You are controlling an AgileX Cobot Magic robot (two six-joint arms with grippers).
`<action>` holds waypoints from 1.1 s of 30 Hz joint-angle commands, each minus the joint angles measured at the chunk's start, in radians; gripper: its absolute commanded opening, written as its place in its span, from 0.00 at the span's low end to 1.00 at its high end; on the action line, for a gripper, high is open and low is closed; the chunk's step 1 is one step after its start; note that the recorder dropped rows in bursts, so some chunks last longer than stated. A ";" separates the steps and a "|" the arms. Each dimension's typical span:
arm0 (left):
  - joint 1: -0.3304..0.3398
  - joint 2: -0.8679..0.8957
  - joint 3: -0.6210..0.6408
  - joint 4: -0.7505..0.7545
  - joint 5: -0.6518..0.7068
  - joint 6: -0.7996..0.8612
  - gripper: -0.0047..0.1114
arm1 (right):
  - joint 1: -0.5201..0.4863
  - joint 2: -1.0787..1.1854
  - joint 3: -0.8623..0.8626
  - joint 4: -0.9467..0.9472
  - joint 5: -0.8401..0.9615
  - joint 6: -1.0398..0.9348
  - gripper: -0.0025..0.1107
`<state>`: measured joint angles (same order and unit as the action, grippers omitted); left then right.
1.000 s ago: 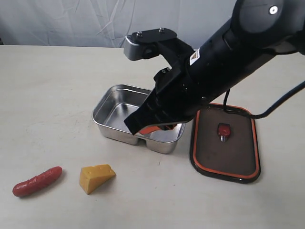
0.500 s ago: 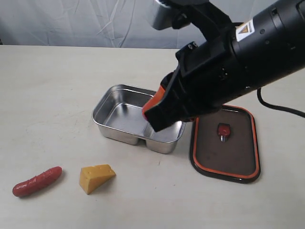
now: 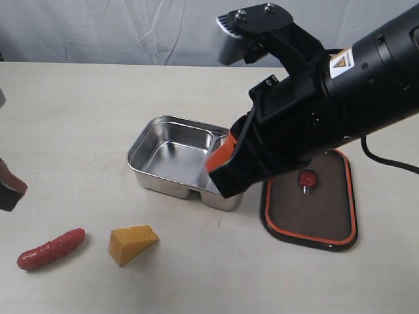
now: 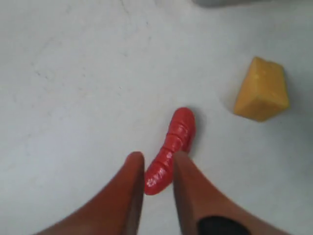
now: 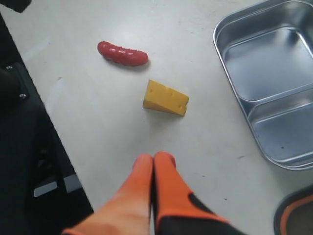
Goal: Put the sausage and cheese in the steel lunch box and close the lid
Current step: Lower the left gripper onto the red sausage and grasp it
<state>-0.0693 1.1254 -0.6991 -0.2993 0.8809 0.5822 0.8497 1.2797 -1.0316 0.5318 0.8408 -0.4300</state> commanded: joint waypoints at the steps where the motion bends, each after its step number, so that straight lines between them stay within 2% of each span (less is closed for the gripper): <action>1: -0.004 0.110 -0.005 -0.053 0.025 0.110 0.52 | 0.001 -0.007 0.002 -0.054 0.001 -0.008 0.01; 2: -0.004 0.136 -0.005 -0.081 0.025 0.154 0.60 | 0.001 -0.007 0.002 -0.061 0.001 -0.008 0.01; 3: -0.004 0.163 -0.005 -0.095 0.025 0.177 0.60 | 0.001 -0.007 0.002 -0.063 0.001 -0.008 0.01; 8: -0.004 0.299 -0.005 -0.061 -0.003 0.185 0.59 | 0.001 -0.007 0.002 -0.077 0.011 -0.008 0.01; 17: -0.089 0.417 -0.005 0.031 -0.048 0.184 0.59 | 0.001 -0.007 0.002 -0.078 0.024 -0.008 0.01; 33: -0.093 0.566 -0.005 0.016 -0.119 0.184 0.55 | 0.001 -0.007 0.002 -0.078 0.042 -0.008 0.01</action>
<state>-0.1561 1.6765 -0.7013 -0.2719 0.7814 0.7661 0.8497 1.2797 -1.0316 0.4617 0.8732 -0.4324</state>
